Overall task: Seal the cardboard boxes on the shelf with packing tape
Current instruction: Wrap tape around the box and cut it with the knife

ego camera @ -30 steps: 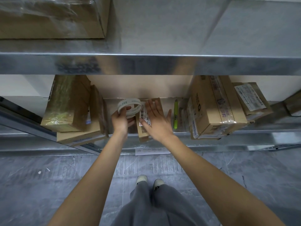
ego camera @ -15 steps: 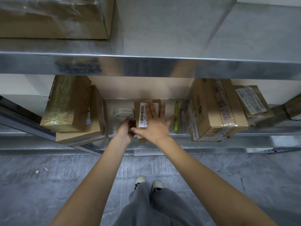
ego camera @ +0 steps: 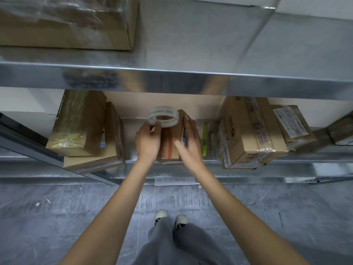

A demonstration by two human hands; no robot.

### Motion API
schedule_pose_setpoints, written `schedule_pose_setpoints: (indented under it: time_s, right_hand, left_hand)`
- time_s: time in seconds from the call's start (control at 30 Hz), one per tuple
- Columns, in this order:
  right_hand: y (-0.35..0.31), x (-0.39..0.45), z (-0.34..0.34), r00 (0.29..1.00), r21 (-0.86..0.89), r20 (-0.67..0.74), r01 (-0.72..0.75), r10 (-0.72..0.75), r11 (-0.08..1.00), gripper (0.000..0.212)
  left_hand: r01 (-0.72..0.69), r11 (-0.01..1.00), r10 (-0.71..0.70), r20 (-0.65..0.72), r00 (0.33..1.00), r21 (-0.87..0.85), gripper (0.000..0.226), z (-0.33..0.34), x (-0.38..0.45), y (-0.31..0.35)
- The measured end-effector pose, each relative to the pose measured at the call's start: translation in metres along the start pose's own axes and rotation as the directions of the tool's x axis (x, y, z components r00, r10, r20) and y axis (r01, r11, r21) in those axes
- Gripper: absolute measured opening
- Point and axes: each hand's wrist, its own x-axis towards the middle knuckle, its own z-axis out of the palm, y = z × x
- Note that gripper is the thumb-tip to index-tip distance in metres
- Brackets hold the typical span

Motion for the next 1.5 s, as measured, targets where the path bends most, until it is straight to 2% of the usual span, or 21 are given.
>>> schedule_pose_setpoints:
  time_s: [0.1,0.2,0.27,0.33,0.4,0.6,0.67,0.73,0.83,0.93,1.0,1.07,1.1,1.17,1.2,1.23,1.27,1.33,1.43,1.5]
  right_hand:
    - [0.002,0.000,-0.002,0.986,0.290,0.092,-0.161,0.140,0.943,0.068]
    - [0.011,-0.001,-0.004,0.949,0.293,0.194,-0.299,0.250,0.908,0.059]
    - [0.017,-0.002,-0.006,0.952,0.183,0.197,-0.272,0.236,0.945,0.059]
    - [0.023,0.000,-0.008,0.970,-0.084,0.182,-0.146,0.159,0.986,0.055]
    - [0.028,-0.001,-0.012,0.980,-0.345,0.160,-0.060,0.121,0.937,0.052]
    - [0.026,-0.003,-0.022,0.989,-0.585,0.141,0.048,0.044,0.810,0.058]
    - [0.022,0.000,-0.023,0.988,-0.610,0.152,0.071,0.029,0.789,0.059]
    - [0.021,0.001,-0.025,0.985,-0.637,0.171,0.090,0.026,0.766,0.060]
    - [0.020,0.000,-0.030,0.983,-0.665,0.182,0.095,0.037,0.740,0.062]
    - [0.017,-0.001,-0.029,0.982,-0.674,0.183,0.095,0.041,0.733,0.062]
    - [0.016,-0.001,-0.030,0.981,-0.688,0.189,0.099,0.047,0.719,0.062]
    - [0.014,0.000,-0.031,0.980,-0.705,0.194,0.106,0.046,0.701,0.062]
    - [0.014,-0.001,-0.030,0.980,-0.711,0.196,0.110,0.045,0.694,0.063]
    - [0.011,-0.001,-0.029,0.979,-0.711,0.198,0.113,0.044,0.694,0.063]
    - [0.011,-0.002,-0.029,0.979,-0.708,0.199,0.112,0.045,0.697,0.064]
    - [0.010,-0.002,-0.029,0.978,-0.708,0.202,0.111,0.050,0.698,0.065]
    - [0.010,-0.001,-0.028,0.976,-0.712,0.210,0.110,0.061,0.693,0.070]
    - [0.008,-0.001,-0.027,0.969,-0.741,0.227,0.104,0.102,0.664,0.086]
    - [-0.003,-0.001,-0.017,0.958,-0.781,0.223,0.064,0.181,0.621,0.112]
    - [-0.011,-0.004,-0.004,0.953,-0.772,0.224,0.045,0.204,0.634,0.113]
  left_hand:
    - [-0.038,0.996,0.044,-0.071,0.997,0.084,0.029,-0.003,0.001,0.005]
    - [0.000,0.981,0.004,-0.024,1.000,0.192,0.025,0.001,-0.003,0.003]
    - [0.032,0.962,-0.032,-0.006,0.999,0.270,0.027,0.007,-0.007,0.004]
    - [0.051,0.946,-0.054,0.002,0.999,0.322,0.026,0.014,-0.010,0.013]
    - [0.053,0.929,-0.066,0.023,0.998,0.366,0.026,0.022,-0.010,0.021]
    - [-0.069,0.861,0.009,0.121,0.993,0.503,0.031,0.030,-0.006,0.017]
    - [-0.063,0.917,0.009,0.139,0.990,0.394,0.027,0.022,-0.002,0.007]
    - [-0.005,0.980,-0.013,0.088,0.996,0.197,0.025,0.012,0.000,-0.004]
    - [0.056,0.997,-0.056,-0.010,0.998,0.049,0.018,-0.004,-0.002,-0.018]
    - [0.170,0.973,-0.192,-0.136,0.972,-0.157,0.009,-0.009,-0.003,-0.035]
    - [0.298,0.924,-0.335,-0.131,0.933,-0.241,0.009,-0.004,-0.003,-0.042]
    - [0.412,0.834,-0.465,-0.064,0.883,-0.366,0.012,0.004,-0.001,-0.047]
    - [0.463,0.749,-0.527,-0.004,0.850,-0.474,0.014,0.008,-0.001,-0.047]
    - [0.551,0.484,-0.627,0.171,0.760,-0.679,0.024,0.014,-0.002,-0.047]
    - [0.594,0.351,-0.636,0.280,0.719,-0.724,0.034,0.018,-0.004,-0.048]
    - [0.646,0.274,-0.620,0.383,0.685,-0.712,0.046,0.021,-0.007,-0.049]
    - [0.702,0.280,-0.590,0.459,0.664,-0.655,0.053,0.024,-0.012,-0.049]
    - [0.731,0.370,-0.547,0.502,0.670,-0.573,0.052,0.031,-0.020,-0.044]
    - [0.656,0.402,-0.525,0.426,0.737,-0.639,0.041,0.039,-0.022,-0.042]
    - [0.608,0.382,-0.513,0.388,0.766,-0.696,0.037,0.039,-0.023,-0.040]
